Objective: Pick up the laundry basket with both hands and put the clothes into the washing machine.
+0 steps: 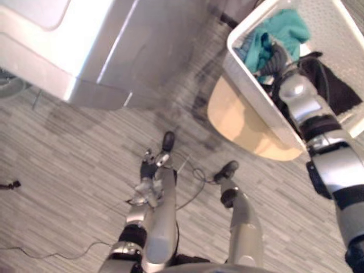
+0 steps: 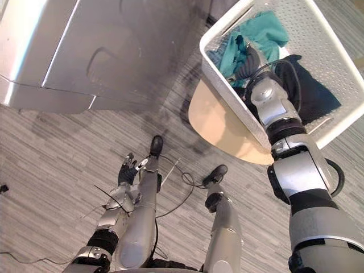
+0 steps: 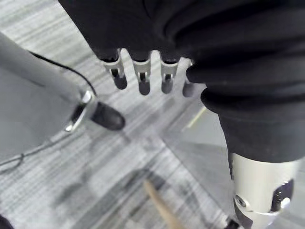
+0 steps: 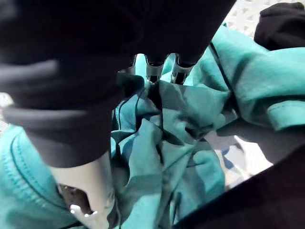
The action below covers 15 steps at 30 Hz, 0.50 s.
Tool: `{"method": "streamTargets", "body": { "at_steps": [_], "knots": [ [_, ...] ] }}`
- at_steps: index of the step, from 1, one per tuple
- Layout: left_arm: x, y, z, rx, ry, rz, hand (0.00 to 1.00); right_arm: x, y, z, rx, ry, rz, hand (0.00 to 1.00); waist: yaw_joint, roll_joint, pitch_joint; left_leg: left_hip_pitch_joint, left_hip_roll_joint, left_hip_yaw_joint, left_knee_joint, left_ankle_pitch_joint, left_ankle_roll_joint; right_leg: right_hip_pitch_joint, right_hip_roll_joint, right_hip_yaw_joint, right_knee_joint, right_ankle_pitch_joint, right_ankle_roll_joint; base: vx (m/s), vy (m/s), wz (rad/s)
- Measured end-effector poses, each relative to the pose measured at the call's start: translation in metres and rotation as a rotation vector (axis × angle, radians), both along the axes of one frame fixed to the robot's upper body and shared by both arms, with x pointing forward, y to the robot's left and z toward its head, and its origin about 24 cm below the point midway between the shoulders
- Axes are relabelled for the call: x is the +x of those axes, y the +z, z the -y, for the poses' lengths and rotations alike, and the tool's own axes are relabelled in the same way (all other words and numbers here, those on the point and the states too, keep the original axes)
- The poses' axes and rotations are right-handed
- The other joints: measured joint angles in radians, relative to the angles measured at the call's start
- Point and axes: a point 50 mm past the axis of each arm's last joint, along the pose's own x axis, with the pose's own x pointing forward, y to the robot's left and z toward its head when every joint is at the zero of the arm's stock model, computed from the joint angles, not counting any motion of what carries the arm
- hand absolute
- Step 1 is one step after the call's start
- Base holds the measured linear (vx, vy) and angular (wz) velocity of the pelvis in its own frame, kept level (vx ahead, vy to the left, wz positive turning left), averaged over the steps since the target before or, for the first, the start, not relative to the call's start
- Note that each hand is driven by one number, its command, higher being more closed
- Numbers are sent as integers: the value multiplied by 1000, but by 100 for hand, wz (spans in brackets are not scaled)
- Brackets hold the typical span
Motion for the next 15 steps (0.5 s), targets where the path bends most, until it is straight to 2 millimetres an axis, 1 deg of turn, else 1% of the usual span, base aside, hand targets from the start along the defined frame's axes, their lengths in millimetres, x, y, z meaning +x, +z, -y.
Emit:
{"method": "streamTargets", "body": {
  "at_steps": [3, 7, 11, 12, 13, 14, 15],
  "knots": [
    [-1, -1, -2, -7, 13, -7, 0, -1, 5, 2, 26, -6, 23, 100, 0, 0, 0, -18, 1, -2, 13, 0, 0, -14, -10, -12, 34, -19, -7, 26, -5, 13],
    [-4, -7, -6, -15, 31, -31, 0, 1, -3, 0, 46, 1, -2, 100, -1, 0, 0, -15, 5, 2, 24, 0, 0, -11, -17, -19, 67, -42, -11, 23, -13, 7],
    [-9, -18, -12, -39, 73, -81, 0, 2, -25, -9, 54, 29, -70, 100, -2, -1, 0, 22, 12, 16, 25, 0, 0, 14, -19, -15, 83, -52, -15, 5, -4, 1],
    [-11, -22, -15, -43, 86, -100, 0, 2, -34, -11, 56, 37, -98, 100, -3, -1, 0, 41, 16, 30, 25, -1, 1, 28, -19, -10, 85, -53, -15, 0, 0, 0],
    [-13, -26, -17, -49, 97, -122, 0, 1, -41, -11, 57, 38, -123, 100, -4, -2, 0, 63, 18, 39, 24, -1, 1, 45, -20, -5, 87, -56, -15, 0, 0, 0],
    [-15, -28, -18, -48, 99, -128, 0, 1, -44, -10, 59, 41, -134, 100, -5, -2, -1, 74, 19, 42, 23, -1, 1, 54, -20, -4, 87, -58, -15, 0, 0, 0],
    [-21, -33, -21, -48, 106, -152, 0, -1, -50, -9, 76, 45, -144, 100, -13, -5, -2, 99, 20, 49, 21, -1, 2, 75, -23, -2, 92, -64, -15, 2, -23, 9]
  ]
}}
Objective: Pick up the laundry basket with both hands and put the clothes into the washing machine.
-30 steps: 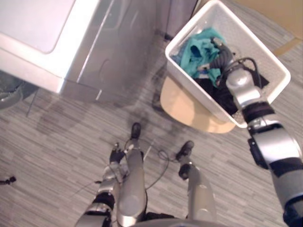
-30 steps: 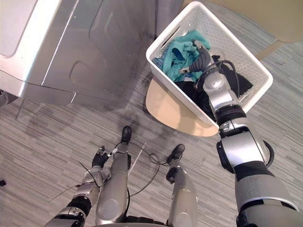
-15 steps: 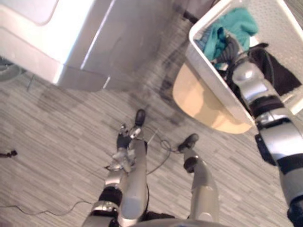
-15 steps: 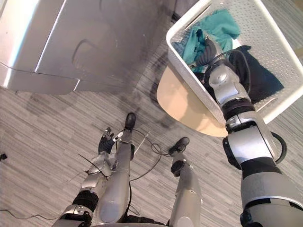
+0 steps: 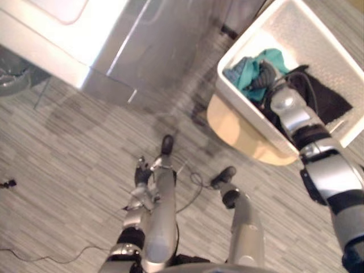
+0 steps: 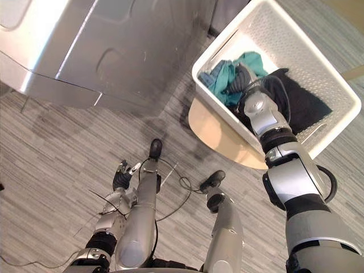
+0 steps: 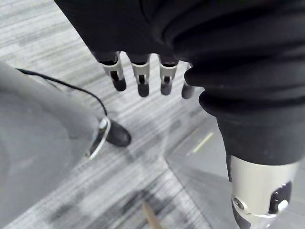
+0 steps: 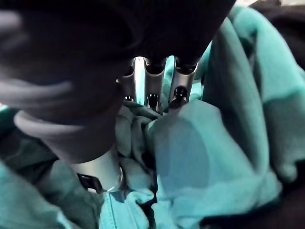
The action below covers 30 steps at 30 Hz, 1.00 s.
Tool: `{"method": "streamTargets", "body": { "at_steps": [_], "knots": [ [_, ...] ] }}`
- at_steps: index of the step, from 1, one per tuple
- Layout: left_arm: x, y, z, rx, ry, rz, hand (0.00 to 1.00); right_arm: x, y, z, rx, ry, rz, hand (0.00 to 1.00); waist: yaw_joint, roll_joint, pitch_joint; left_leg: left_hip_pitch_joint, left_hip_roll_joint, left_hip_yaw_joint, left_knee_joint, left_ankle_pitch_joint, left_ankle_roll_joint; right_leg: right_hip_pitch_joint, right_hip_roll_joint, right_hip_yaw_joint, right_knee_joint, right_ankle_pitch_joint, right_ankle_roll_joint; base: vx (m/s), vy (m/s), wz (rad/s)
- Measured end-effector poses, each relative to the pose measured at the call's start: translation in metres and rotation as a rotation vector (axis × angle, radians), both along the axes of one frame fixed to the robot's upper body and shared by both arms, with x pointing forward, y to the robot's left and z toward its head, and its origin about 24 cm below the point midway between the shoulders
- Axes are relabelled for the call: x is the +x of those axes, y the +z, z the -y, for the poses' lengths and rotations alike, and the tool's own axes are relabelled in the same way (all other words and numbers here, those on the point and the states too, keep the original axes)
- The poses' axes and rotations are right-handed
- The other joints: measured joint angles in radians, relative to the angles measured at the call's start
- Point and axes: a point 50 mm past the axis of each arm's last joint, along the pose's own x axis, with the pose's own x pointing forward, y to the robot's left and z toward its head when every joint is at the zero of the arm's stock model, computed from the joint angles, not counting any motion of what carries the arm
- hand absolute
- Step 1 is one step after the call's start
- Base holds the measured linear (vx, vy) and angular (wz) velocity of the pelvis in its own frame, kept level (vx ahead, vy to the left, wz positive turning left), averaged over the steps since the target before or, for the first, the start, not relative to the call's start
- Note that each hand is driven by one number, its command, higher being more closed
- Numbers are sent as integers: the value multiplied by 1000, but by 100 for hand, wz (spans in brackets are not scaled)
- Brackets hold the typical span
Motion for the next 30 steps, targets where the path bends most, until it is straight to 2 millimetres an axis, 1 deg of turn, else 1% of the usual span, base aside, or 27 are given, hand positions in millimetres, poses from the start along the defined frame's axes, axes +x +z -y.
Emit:
{"method": "streamTargets", "body": {
  "at_steps": [2, 4, 5, 6, 7, 8, 9, 10, 11, 12, 13, 15, 16, 17, 18, 19, 21, 22, 23, 24, 26, 28, 30],
  "knots": [
    [-7, -6, -3, 3, 7, -27, 0, -5, -4, 8, 109, -9, 19, 100, -13, -2, 0, 48, -1, 20, -11, 0, 1, 33, -13, 3, 15, -14, 1, -5, -31, 10],
    [-17, -16, -9, 3, 21, -74, 0, -12, -2, 19, 351, -16, 83, 100, -30, -8, -2, 120, -3, 50, -26, -2, 3, 77, -28, 19, 32, -29, 6, -2, -12, -3],
    [-20, -18, -10, 2, 24, -84, 0, -15, 0, 22, 414, -16, 106, 100, -37, -10, -3, 140, -3, 57, -35, -2, 3, 88, -32, 22, 34, -31, 6, 3, -26, -5],
    [-25, -22, -13, 6, 29, -102, 0, -22, 2, 26, 524, -4, 150, 100, -45, -16, -6, 179, -3, 70, -46, -2, 3, 115, -35, 27, 37, -36, 8, 0, 0, 0],
    [-27, -24, -14, 9, 30, -112, 0, -26, 1, 29, 577, 0, 172, 100, -47, -21, -9, 199, -3, 77, -51, -2, 3, 129, -38, 29, 39, -39, 10, 34, -36, -1],
    [-33, -29, -18, 17, 35, -138, 0, -35, -3, 35, 693, 12, 212, 100, -63, -38, -24, 248, -4, 98, -61, -2, 3, 168, -46, 32, 44, -48, 19, 36, -30, 4],
    [-40, -34, -19, 20, 39, -162, 0, -40, -9, 37, 742, 12, 226, 100, -78, -49, -51, 273, -7, 101, -76, -2, 3, 187, -49, 31, 42, -53, 22, 47, -27, 4],
    [-44, -37, -20, 21, 37, -179, 0, -44, -13, 40, 769, 9, 231, 100, -83, -57, -74, 286, -9, 105, -85, -2, 3, 194, -51, 30, 40, -56, 25, 65, -18, 4],
    [-52, -42, -21, 28, 24, -207, 0, -50, -18, 47, 806, -4, 242, 100, -93, -70, -115, 315, -14, 111, -103, -2, 3, 214, -55, 30, 36, -62, 32, 95, -14, 6],
    [-57, -46, -17, 31, -13, -227, 0, -55, -20, 54, 831, -18, 264, 100, -101, -74, -147, 353, -19, 116, -123, -2, 3, 245, -59, 28, 30, -65, 37, 96, -9, 5],
    [-59, -47, -14, 40, -33, -236, 0, -57, -21, 57, 840, -29, 273, 100, -101, -74, -163, 371, -19, 119, -133, -2, 3, 261, -58, 27, 22, -66, 38, 87, 0, 6],
    [-64, -49, -5, 55, -106, -241, 0, -61, -23, 67, 863, -58, 294, 100, -106, -70, -229, 431, -25, 123, -181, 7, 7, 310, -54, 21, -6, -67, 41, 94, -5, 7],
    [-63, -46, 0, 61, -141, -220, 0, -62, -21, 71, 874, -70, 309, 100, -111, -65, -269, 470, -28, 122, -221, 21, 9, 342, -50, 17, -28, -64, 45, 93, -12, 10],
    [-63, -44, 4, 67, -162, -208, 0, -62, -21, 72, 878, -74, 315, 100, -115, -61, -288, 485, -28, 121, -239, 28, 7, 354, -46, 16, -39, -62, 48, 96, -14, 14],
    [-61, -37, 9, 68, -185, -170, 0, -63, -19, 76, 875, -80, 322, 100, -127, -54, -320, 516, -31, 119, -274, 39, 8, 382, -43, 9, -60, -58, 54, 96, -11, 12],
    [-53, -24, 16, 67, -214, -97, 0, -62, -16, 81, 865, -94, 326, 100, -130, -44, -348, 554, -31, 119, -303, 45, 8, 418, -34, 4, -88, -50, 62, 94, -6, 8],
    [-44, -9, 24, 64, -241, -20, 0, -61, -14, 83, 859, -98, 330, 100, -130, -36, -369, 575, -30, 122, -317, 46, 8, 440, -25, 7, -115, -40, 66, 66, 5, -6],
    [-32, 12, 32, 62, -266, 83, 0, -59, -9, 82, 863, -96, 339, 100, -134, -29, -391, 595, -28, 126, -325, 47, 8, 461, -12, 16, -147, -23, 69, 68, 7, -17],
    [-28, 20, 35, 63, -276, 121, 0, -57, -5, 82, 865, -94, 345, 100, -135, -26, -394, 606, -27, 133, -326, 47, 9, 473, -8, 21, -159, -15, 70, 57, 8, -24],
    [-21, 32, 38, 64, -288, 179, 0, -55, 0, 80, 866, -82, 356, 100, -138, -24, -395, 622, -27, 145, -326, 49, 12, 489, -3, 28, -178, -4, 71, 30, 5, -27],
    [-5, 63, 43, 72, -307, 316, 0, -50, 21, 69, 859, -29, 392, 100, -154, -21, -399, 663, -25, 176, -328, 51, 14, 527, 16, 56, -226, 23, 74, -2, -3, -37],
    [5, 81, 46, 85, -325, 388, 0, -47, 36, 62, 847, 11, 413, 100, -155, -17, -406, 685, -17, 206, -329, 51, 14, 537, 29, 85, -257, 43, 70, -28, -14, -47],
    [23, 111, 52, 110, -347, 507, 0, -43, 50, 48, 823, 68, 427, 100, -158, -7, -430, 707, -12, 241, -334, 51, 14, 538, 51, 125, -290, 66, 62, -52, -11, -54]
  ]
}}
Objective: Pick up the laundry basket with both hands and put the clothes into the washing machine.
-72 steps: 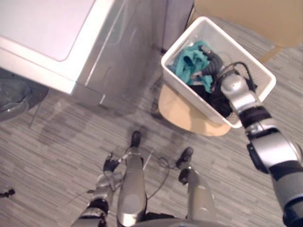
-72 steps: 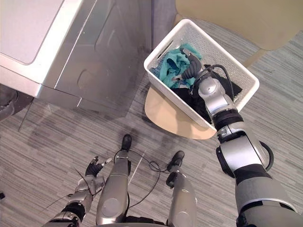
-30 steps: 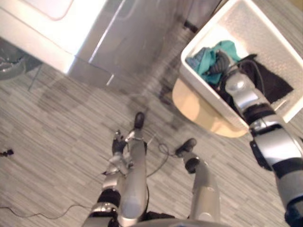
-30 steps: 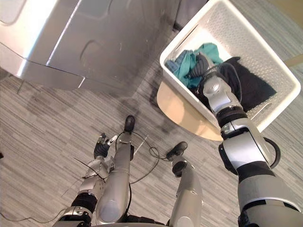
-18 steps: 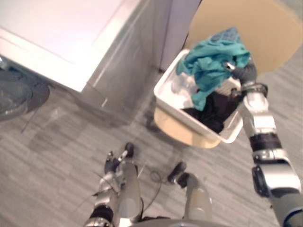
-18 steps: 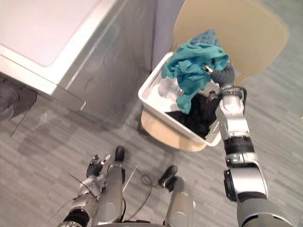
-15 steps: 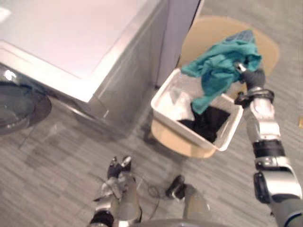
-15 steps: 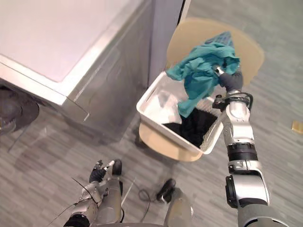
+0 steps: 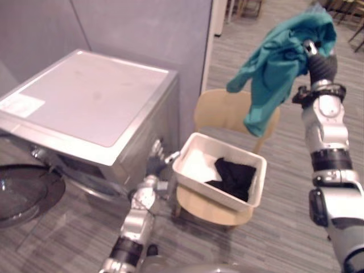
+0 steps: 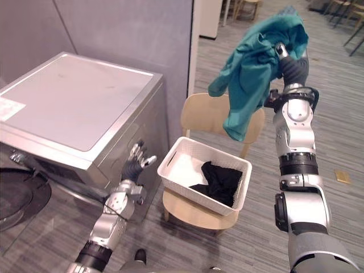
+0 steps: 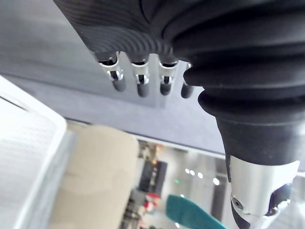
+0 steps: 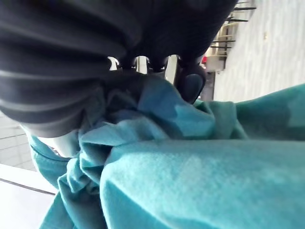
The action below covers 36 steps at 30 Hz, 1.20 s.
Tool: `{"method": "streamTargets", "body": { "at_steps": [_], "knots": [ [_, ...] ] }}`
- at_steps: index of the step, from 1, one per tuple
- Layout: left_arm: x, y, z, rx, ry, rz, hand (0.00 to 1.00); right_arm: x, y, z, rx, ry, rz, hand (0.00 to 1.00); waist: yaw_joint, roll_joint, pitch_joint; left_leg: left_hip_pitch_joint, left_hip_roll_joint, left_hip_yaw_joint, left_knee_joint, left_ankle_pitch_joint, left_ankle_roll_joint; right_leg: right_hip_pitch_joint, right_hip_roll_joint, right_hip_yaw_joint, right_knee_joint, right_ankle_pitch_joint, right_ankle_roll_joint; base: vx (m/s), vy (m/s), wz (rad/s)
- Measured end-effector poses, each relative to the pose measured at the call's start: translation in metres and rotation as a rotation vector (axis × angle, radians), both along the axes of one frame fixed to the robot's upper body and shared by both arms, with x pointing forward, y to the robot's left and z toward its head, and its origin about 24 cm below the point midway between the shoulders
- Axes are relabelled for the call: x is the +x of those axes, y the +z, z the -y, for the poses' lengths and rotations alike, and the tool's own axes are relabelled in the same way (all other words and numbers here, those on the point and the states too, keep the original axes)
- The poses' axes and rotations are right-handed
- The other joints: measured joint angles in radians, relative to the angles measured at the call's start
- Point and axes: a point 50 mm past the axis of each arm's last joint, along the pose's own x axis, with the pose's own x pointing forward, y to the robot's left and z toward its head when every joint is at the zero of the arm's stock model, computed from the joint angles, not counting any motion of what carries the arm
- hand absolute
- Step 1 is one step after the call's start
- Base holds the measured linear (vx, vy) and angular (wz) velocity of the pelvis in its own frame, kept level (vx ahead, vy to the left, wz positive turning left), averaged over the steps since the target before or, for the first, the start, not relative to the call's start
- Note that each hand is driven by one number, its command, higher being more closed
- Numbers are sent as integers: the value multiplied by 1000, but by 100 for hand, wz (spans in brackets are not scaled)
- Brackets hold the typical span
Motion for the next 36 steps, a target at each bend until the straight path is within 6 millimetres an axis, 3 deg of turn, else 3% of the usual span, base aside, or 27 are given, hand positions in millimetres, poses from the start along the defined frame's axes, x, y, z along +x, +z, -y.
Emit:
{"method": "streamTargets", "body": {
  "at_steps": [5, 8, 10, 18, 25, 30, 36],
  "knots": [
    [29, 56, 8, 2, 4, 202, 0, 4, -2, -30, -34, 94, 6, 100, -31, 21, -20, 71, 14, 55, -38, 0, 0, 10, 25, 62, -14, 9, -10, -80, -11, -35],
    [38, 80, 16, 14, -8, 278, 0, 1, 2, -43, -35, 145, 40, 100, -54, 29, -25, 91, 15, 83, -59, -1, 0, 3, 34, 95, -32, 21, -12, -71, 7, -34],
    [46, 91, 24, 52, -41, 310, 0, -1, 6, -49, -51, 168, 60, 100, -53, 28, -26, 92, 14, 105, -63, -1, 0, -8, 40, 119, -44, 48, -10, -61, 20, -34],
    [68, 110, 33, 131, -59, 321, 0, -4, 3, -76, -94, 275, 62, 100, -80, 29, -27, 104, 10, 156, -75, -2, 1, -26, 50, 173, -82, 92, -15, -18, 18, -21],
    [84, 134, 44, 181, -84, 357, 0, -6, -3, -88, -90, 338, 54, 100, -106, 30, -29, 106, 10, 179, -82, -2, 1, -26, 62, 199, -130, 123, -15, 33, 12, -13],
    [88, 147, 60, 235, -143, 380, 0, -6, -4, -92, -79, 355, 52, 100, -109, 31, -29, 107, 10, 179, -82, -3, 1, -26, 65, 203, -136, 124, -16, 12, 2, -2],
    [93, 144, 66, 283, -162, 357, 0, -6, -9, -105, -96, 397, 37, 100, -119, 32, -29, 109, 10, 178, -82, -4, 2, -24, 65, 205, -136, 125, -17, 0, 0, 0]
  ]
}}
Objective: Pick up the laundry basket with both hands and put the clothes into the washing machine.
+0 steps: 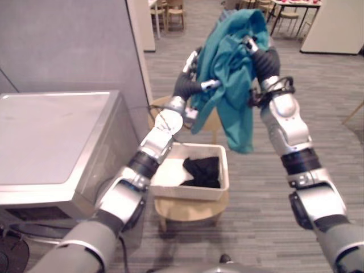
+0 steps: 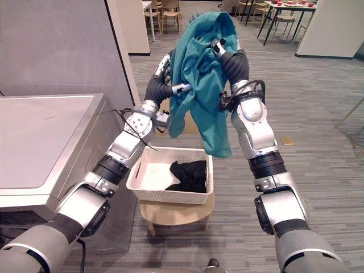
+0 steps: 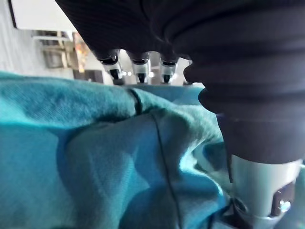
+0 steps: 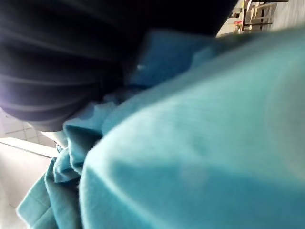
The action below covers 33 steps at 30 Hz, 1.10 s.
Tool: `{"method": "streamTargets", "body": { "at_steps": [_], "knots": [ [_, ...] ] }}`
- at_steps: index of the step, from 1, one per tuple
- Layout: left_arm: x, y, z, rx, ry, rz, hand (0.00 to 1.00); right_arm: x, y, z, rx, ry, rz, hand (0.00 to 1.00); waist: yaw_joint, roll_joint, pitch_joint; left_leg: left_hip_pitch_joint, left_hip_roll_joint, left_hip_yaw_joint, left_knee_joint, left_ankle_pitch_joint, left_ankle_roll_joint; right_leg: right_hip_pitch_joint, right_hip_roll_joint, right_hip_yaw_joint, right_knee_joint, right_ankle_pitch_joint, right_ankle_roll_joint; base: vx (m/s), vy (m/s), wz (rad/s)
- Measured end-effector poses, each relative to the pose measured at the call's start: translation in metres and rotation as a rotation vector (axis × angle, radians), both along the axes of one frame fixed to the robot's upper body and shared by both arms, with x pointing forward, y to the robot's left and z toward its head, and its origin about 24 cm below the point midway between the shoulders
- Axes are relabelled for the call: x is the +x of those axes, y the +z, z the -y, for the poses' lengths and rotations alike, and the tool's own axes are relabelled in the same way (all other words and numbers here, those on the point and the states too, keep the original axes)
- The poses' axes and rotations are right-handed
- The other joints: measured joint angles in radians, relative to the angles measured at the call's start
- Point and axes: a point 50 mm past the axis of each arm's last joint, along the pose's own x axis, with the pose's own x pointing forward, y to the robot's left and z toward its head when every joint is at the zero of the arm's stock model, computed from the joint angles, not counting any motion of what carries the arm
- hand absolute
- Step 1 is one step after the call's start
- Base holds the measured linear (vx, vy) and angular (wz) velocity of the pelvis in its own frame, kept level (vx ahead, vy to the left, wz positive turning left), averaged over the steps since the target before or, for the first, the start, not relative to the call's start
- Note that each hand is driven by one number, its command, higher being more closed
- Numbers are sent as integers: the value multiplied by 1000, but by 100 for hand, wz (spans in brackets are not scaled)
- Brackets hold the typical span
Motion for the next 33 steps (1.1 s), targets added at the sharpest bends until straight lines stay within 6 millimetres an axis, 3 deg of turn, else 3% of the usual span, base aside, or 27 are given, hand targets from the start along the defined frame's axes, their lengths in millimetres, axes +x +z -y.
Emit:
{"method": "streamTargets", "body": {
  "at_steps": [7, 12, 18, 19, 25, 32, 33],
  "knots": [
    [0, 16, 12, 36, -46, 42, 0, -8, 6, -12, 10, 58, 36, 100, -18, 19, 1, 0, -6, 0, 0, -1, 1, 0, -6, 4, -6, 6, 3, 0, 0, 0],
    [-3, 15, 24, 91, -99, 44, 0, -10, -3, -9, 13, 52, 23, 100, -21, 50, -1, 0, -10, 0, 0, -2, 3, 0, -10, 4, -7, 6, 4, 0, 0, 0],
    [-7, 14, 35, 109, -145, 44, 0, -16, -6, -2, 30, 43, 30, 100, -24, 56, -1, -1, -12, -3, 0, -2, 3, 1, -12, 1, -6, 6, 5, 0, 0, 0],
    [-8, 15, 37, 111, -150, 46, 100, -16, -7, -1, 33, 41, 31, 100, -25, 56, -1, -1, -13, -3, 0, -2, 3, 1, -13, 0, -6, 6, 5, 0, 0, 0],
    [-9, 26, 43, 113, -167, 79, 100, -22, -4, 2, 47, 38, 59, 100, -29, 56, -1, -2, -20, -4, 0, -3, 6, 1, -21, 0, -6, 7, 9, 0, 0, 0],
    [-9, 27, 43, 99, -157, 75, 100, -25, -6, 4, 57, 35, 63, 100, -42, 56, -1, 0, -27, -3, 0, -5, 8, 1, -26, 1, -6, 9, 12, 0, 0, 0],
    [-9, 27, 43, 95, -154, 76, 100, -25, -5, 6, 60, 31, 65, 0, -41, 56, -1, 0, -26, -3, 0, -5, 8, 1, -26, 1, -6, 9, 12, 0, 0, 0]
  ]
}}
